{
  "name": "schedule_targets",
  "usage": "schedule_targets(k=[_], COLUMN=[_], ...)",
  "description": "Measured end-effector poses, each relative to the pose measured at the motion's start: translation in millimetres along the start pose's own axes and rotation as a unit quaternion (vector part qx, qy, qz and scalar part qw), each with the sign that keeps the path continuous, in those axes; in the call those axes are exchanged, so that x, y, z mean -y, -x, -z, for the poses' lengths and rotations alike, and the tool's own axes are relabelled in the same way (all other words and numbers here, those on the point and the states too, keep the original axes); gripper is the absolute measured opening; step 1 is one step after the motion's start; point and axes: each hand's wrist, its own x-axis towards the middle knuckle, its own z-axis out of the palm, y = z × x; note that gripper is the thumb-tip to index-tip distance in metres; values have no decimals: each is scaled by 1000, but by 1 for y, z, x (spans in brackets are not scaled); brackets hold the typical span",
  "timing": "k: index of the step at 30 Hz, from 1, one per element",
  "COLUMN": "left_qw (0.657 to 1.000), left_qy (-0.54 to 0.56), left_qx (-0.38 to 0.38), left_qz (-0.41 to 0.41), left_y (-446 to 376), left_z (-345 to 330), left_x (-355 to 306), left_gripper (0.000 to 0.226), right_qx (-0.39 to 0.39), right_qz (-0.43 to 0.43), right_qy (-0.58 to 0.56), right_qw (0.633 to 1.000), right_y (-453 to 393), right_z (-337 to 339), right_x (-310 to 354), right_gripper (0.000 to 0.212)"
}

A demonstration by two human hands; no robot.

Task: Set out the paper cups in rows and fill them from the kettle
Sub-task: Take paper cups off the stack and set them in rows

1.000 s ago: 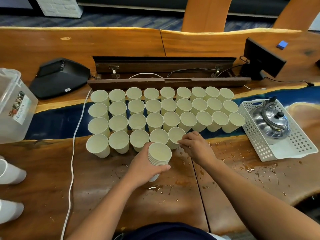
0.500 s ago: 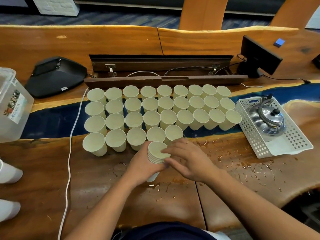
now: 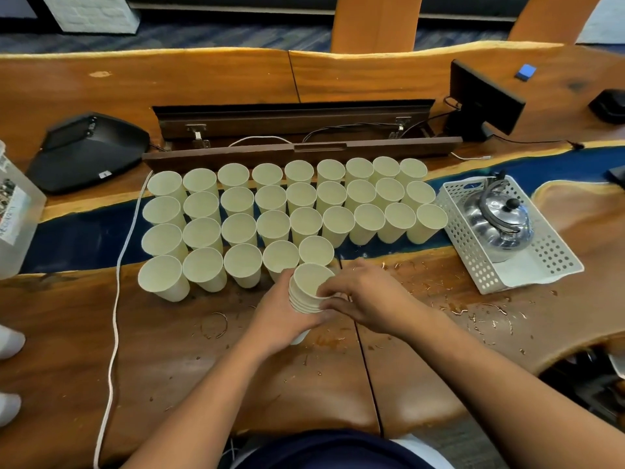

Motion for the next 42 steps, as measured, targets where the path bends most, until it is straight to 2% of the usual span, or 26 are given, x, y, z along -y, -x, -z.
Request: schedule_targets(k=[4,10,12,18,22,34,42], left_qw=[1000,1000,1000,1000,1000,999,999], left_qy=[-3,-17,-16,-21,-24,-24,-27], left_qx=[8,11,11,9,6,-14,-2], left_qz=[-5,4,1,5,16,38,35], left_y=[-5,-7,-5,-4,-1,5,3], left_z=[-15,-28,-33,-37,-39,-32,-34], left_x=[-7,-5,-5,-8,-7,2,-1], left_gripper=[79,76,77,77,77,74,75], right_qx=[-43,-226,-246,-134,-69,-12,9], right_qz=[-13,-15,-32,-132,-164,-190,-205], right_qy=[-26,-26,9,23,30,2,-6], right_qw=[999,974,969,982,984,982,979], right_y=[14,34,38,38,30,15,9], right_z=[14,38,36,1,-24,-43,-40], right_x=[-9,-34,-50,-87,-96,-103,-104], right_gripper=[20,20,21,27,25,24,26])
